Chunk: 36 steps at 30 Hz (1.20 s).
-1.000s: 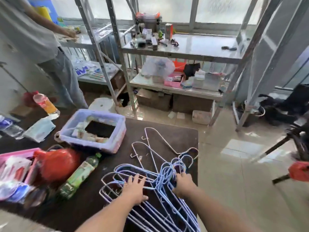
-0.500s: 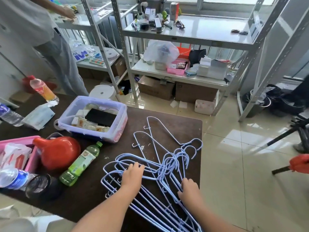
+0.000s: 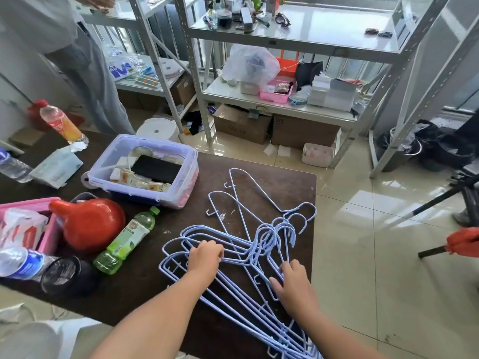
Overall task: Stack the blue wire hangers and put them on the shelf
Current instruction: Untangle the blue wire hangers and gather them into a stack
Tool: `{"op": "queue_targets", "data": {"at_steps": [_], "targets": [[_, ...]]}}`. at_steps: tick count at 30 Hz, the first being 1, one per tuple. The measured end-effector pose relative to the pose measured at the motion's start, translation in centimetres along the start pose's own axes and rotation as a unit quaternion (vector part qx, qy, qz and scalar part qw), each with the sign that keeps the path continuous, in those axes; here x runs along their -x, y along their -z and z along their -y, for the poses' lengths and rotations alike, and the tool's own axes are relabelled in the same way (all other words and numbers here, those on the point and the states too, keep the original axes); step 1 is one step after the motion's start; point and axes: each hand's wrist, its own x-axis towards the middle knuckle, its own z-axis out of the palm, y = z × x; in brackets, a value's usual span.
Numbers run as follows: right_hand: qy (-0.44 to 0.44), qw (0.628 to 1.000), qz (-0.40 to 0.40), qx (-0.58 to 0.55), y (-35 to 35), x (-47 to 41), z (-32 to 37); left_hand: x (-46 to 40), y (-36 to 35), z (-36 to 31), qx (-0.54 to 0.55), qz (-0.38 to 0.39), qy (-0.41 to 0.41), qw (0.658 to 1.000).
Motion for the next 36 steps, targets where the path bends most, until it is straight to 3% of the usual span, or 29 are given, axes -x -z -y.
{"op": "queue_targets", "data": {"at_steps": [3,19,27,33,36], "targets": [[0.041,0.996,0.059,0.056,-0.8,0.3,-0.3,-0.3,0.1,-0.1,0.010,-0.017,0.008,1.000],[0.040,0.998,0.004,0.058,-1.7,1.3,-1.3,0.0,-0.7,-0.8,-0.058,0.019,-0.019,0.998],[0.040,0.997,-0.015,0.061,-0.8,2.1,-1.5,0.5,-0.4,-0.1,-0.045,0.034,-0.128,0.990],[0.036,0.996,-0.067,0.050,-0.3,2.3,-1.1,0.9,-0.2,0.5,-0.019,0.000,-0.162,0.987],[0.023,1.000,-0.013,0.015,-0.1,1.9,-0.3,0.5,0.1,1.0,-0.038,-0.037,-0.153,0.987]]}}
